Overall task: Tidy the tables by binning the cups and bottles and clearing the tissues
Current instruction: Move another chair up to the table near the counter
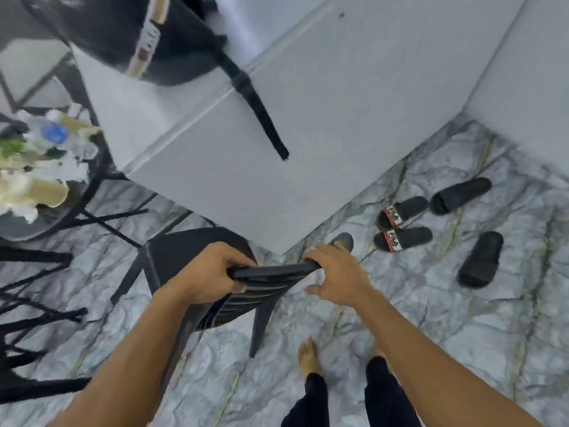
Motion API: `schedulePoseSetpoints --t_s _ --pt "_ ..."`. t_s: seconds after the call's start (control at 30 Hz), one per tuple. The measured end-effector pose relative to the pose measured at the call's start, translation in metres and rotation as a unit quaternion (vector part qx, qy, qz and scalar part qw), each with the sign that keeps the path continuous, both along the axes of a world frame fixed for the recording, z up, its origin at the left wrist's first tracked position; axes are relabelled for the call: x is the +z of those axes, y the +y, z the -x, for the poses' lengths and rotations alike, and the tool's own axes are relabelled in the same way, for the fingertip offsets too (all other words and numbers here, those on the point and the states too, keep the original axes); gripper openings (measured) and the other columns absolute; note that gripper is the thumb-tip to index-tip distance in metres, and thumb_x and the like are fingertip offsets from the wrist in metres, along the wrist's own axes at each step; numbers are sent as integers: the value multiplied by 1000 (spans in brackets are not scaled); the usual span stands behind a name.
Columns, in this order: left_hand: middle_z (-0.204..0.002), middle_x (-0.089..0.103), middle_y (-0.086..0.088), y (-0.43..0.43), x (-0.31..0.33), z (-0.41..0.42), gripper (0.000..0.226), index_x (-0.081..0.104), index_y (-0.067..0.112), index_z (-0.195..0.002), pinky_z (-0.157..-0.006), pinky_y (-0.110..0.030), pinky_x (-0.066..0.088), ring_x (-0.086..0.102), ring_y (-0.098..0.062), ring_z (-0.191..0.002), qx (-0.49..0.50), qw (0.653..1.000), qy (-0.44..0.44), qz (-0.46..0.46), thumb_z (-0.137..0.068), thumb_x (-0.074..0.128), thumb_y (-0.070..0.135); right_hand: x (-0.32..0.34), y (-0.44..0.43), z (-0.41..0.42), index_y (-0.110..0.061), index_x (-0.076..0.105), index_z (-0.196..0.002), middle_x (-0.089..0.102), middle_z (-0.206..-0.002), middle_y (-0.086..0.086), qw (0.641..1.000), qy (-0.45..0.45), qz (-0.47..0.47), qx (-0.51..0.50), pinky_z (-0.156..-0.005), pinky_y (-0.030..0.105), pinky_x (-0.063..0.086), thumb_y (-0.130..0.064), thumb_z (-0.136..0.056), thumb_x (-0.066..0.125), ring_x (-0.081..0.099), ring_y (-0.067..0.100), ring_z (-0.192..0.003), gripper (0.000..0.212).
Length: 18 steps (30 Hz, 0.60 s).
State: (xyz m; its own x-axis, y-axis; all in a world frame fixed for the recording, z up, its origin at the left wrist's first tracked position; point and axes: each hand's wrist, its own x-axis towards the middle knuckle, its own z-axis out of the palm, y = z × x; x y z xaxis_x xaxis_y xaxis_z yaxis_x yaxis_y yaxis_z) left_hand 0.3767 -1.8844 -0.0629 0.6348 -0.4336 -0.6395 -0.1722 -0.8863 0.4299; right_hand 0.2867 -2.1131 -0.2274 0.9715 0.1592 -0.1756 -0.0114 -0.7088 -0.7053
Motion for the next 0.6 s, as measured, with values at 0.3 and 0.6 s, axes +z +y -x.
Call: schedulePoseSetpoints --t_s 0.3,0.6 --pt "-90 69 19 203 108 32 33 72 31 -100 -77 -22 48 63 1 -86 142 972 -185 14 -79 79 6 147 191 -79 -22 51 -68 56 -61 -7 976 -199 60 65 -56 33 37 -52 -71 79 57 19 -64 41" --pt "-120 64 7 348 76 58 77 56 27 -130 -94 -43 43 53 -23 -112 70 856 -500 -112 -64 77 62 215 372 -92 -26 59 -79 67 -75 -5 952 -256 122 118 -59 32 39 -54 -68 78 62 18 -74 36"
